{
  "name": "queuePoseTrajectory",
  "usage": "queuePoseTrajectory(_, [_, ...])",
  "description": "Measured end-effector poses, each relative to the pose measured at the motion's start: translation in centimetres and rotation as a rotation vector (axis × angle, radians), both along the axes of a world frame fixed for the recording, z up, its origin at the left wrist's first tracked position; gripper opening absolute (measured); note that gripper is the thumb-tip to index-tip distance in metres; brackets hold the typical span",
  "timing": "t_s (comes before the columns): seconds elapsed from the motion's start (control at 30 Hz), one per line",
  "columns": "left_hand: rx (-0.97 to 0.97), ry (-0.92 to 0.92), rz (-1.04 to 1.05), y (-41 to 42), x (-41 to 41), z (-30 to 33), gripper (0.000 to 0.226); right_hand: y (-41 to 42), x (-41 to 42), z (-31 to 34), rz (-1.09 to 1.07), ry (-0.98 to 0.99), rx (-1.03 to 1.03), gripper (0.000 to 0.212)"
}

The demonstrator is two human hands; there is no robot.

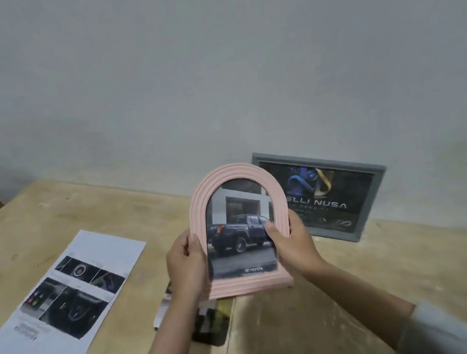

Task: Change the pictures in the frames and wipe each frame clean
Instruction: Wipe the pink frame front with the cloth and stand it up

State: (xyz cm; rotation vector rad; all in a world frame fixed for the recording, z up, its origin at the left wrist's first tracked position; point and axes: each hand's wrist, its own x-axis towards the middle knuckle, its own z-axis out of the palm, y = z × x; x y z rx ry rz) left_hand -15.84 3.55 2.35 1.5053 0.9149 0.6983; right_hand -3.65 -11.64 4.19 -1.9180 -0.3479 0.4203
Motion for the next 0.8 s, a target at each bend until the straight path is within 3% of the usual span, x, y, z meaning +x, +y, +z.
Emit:
queuePoseTrajectory(0.13, [0.158,0.096,-0.159,-6.9,4.5,1.7,0.026,-8.2,2.6,0.0,-0.113,-0.008,-0.063,0.056])
queuePoseTrajectory(0.37, [0.125,0.208,-0.59,-20.0,13.6,2.3,0.038,-23.3,8.0,0.3,-0.28,-0.036,-0.098,0.069])
queuePoseTrajectory(0.53, [-0.012,0.311,-0.683,-25.0,19.2,1.3,0.04,-29.2,11.6,-0.6,-0.323,-0.03,-0.17,0.087])
queuePoseTrajectory(0.8, [0.004,0.31,-0.751,-29.7,25.6,0.5,0.051,-32.2,18.2,-4.0,-0.434,0.002,-0.105,0.099])
